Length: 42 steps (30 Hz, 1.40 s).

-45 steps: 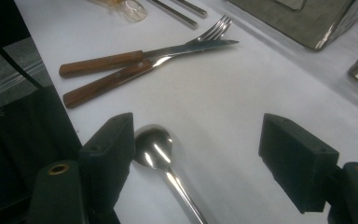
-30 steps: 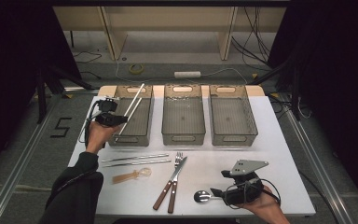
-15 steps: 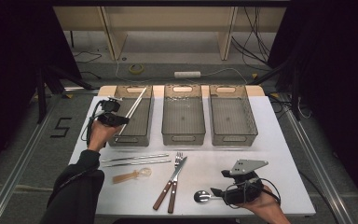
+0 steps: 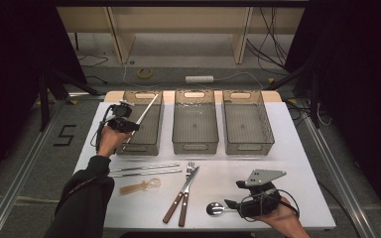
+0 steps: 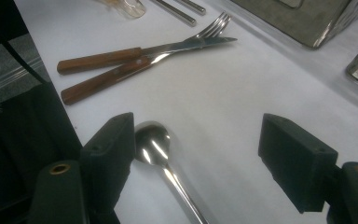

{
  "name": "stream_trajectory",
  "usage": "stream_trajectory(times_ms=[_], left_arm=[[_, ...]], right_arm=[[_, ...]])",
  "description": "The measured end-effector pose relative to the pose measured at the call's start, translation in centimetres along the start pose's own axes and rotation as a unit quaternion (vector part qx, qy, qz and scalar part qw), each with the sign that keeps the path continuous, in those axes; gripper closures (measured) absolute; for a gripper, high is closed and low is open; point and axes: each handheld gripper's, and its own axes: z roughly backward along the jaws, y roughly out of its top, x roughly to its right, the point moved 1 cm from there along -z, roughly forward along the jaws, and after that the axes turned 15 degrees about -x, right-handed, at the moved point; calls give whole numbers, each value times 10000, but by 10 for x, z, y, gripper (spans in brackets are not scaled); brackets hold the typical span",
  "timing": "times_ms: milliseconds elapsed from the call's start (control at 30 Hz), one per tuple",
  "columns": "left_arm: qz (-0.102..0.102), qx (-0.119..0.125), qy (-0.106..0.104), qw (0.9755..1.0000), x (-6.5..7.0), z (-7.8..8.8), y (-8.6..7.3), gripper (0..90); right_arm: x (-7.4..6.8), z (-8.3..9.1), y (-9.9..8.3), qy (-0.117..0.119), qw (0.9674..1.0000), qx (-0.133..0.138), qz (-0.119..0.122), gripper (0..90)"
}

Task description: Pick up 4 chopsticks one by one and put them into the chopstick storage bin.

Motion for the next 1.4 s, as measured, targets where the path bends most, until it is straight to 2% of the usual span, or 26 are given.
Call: stream_trajectory(times_ms=[167,233,367,500,733,867,1033,1100,1133,1167,1267,1367,1400], left_arm=[[48,29,-33,10000,-2,-4,-2,826],[62,50,-52,10000,-2,-4,-2,724],[49,193,-106,9997,-1,3,-1,625],[23,229,-212,9995,4,13,-2,482],[-333,475,-444,9973,18,40,-14,338],[-601,558,-502,9954,25,54,-25,312],[-1016,632,-527,9914,33,63,-43,299],[-1226,470,-445,9903,35,63,-48,290],[-1295,438,-305,9901,36,63,-51,286],[-1337,419,-273,9898,36,63,-53,285],[-1486,344,-327,9878,37,65,-59,278],[-1694,247,-265,9849,40,69,-63,276],[-1715,235,-245,9846,41,69,-65,277]], right_arm=[[0,0,0,19,10000,-16,11,283],[0,0,0,25,10000,-24,14,283],[0,-1,0,24,10000,-38,10,283],[0,0,0,31,10000,-17,10,283],[1,1,0,1,10000,61,-39,282],[1,1,-1,-18,9999,87,-67,282],[2,0,-1,-25,9999,92,-88,281],[2,0,-2,-18,9999,77,-91,281],[2,-1,-2,-14,9999,72,-72,282],[1,-1,-1,-16,10000,62,-67,282],[0,-1,-1,-8,10000,62,-46,282],[-1,-2,-1,9,10000,40,-36,282],[-1,-2,-1,10,10000,31,-34,282]])
